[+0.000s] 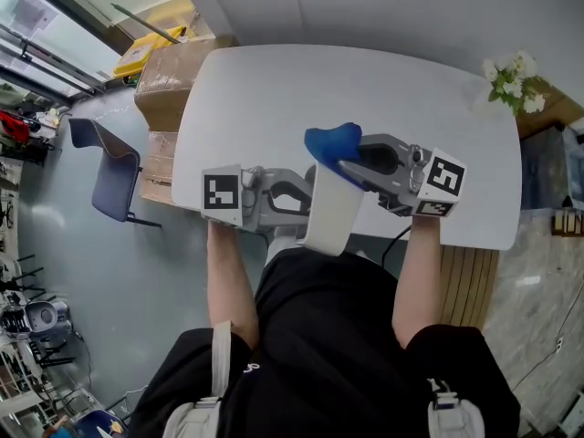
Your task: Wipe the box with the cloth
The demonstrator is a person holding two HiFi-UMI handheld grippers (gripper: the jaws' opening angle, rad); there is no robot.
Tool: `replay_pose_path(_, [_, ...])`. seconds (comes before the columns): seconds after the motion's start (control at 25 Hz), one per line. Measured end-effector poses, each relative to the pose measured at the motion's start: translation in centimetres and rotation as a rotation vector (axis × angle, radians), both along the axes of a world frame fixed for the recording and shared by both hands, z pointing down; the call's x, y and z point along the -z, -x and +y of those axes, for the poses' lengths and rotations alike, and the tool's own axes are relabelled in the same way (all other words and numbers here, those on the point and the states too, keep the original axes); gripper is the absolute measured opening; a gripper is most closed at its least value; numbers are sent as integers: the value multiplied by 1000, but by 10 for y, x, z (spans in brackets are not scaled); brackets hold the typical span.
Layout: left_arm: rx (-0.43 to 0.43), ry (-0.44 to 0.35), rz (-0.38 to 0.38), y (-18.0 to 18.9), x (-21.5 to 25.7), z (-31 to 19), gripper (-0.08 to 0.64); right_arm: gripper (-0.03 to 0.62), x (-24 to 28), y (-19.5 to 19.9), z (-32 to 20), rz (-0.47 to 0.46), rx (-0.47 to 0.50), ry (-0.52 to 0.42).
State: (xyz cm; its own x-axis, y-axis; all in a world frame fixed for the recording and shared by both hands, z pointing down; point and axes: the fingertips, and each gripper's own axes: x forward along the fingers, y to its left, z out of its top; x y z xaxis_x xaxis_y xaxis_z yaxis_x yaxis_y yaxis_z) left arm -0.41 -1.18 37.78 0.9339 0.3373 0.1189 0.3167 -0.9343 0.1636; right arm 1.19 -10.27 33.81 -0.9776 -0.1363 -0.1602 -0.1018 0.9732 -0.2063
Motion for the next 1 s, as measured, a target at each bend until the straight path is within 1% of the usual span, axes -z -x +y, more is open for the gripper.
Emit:
replay_pose_path(0.12, [-6, -2, 48, 3, 9, 1, 54, 55, -1, -2, 1, -46, 17, 23])
replay_pose_path(0.32, [3, -6, 175, 8, 27, -1, 52, 54, 2, -3, 5, -127, 56, 52])
replay_pose_path(0.48, [21, -2, 268, 14, 38, -4, 52, 54, 4, -2, 5, -157, 68, 59])
replay_pose_path(0.64, [44, -10, 334, 18, 48, -8, 52, 54, -2, -2, 3, -129, 43, 55])
replay_pose_path(0.8, [100, -2, 403, 21, 58, -19, 52, 54, -11, 0, 0, -81, 22, 51])
replay_pose_path(0.92, [151, 6, 471, 27, 66, -29, 51, 54, -19, 8, 5, -40, 46, 45])
replay_pose_path(1.0, [188, 11, 498, 28, 70, -37, 49, 54, -20, 13, 9, -35, 65, 43])
